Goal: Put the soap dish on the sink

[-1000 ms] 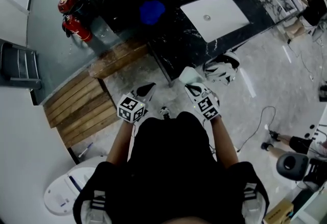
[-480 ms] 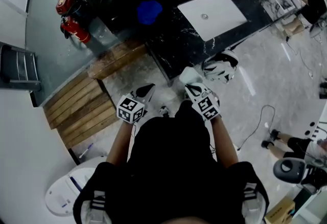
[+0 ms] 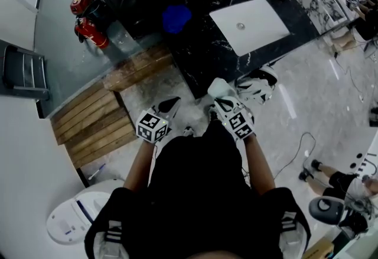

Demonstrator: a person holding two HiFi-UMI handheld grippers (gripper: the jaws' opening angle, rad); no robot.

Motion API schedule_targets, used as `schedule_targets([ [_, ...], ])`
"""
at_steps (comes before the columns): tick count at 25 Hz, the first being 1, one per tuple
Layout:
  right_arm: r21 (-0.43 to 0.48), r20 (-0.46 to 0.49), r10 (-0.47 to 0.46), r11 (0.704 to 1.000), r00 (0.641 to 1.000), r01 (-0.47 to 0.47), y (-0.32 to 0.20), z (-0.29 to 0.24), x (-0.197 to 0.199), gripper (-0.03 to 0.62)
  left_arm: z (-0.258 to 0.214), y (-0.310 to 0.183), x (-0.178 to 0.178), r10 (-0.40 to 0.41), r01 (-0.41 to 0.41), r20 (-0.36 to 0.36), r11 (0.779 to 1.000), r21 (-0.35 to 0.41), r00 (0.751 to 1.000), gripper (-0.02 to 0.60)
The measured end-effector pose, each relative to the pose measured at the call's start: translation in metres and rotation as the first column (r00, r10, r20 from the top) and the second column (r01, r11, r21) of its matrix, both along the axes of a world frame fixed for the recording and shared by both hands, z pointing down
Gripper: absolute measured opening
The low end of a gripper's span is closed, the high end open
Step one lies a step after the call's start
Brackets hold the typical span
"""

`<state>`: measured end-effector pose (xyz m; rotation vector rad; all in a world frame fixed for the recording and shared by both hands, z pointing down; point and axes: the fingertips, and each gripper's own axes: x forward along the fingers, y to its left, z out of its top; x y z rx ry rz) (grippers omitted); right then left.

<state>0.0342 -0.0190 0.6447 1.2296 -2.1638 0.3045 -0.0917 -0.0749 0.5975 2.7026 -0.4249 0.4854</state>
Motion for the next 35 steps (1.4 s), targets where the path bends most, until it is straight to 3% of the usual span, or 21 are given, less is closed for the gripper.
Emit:
schedule_targets([
  [19, -0.028, 0.003, -0.127, 0.991, 0.992, 0.127, -0.050, 0.004, 0.030, -0.003, -0.001, -0.039, 0.030, -0.100, 0.100, 0.025, 0.995, -0.009, 0.995, 0.000],
  [29, -0.028, -0.002, -0.222, 0.975, 0.975, 0.222, -0.086, 0.002, 0.057, -0.003, -0.011, -0.069, 0.062, -0.163, 0.163, 0.023, 0.987, 0.010, 0.986, 0.000],
  [35, -0.049, 0.002, -0.315, 0.948, 0.949, 0.315, -0.102, 0.008, 0.063, -0.003, -0.009, -0.074, 0.064, -0.241, 0.241, 0.038, 0.970, 0.004, 0.970, 0.000],
])
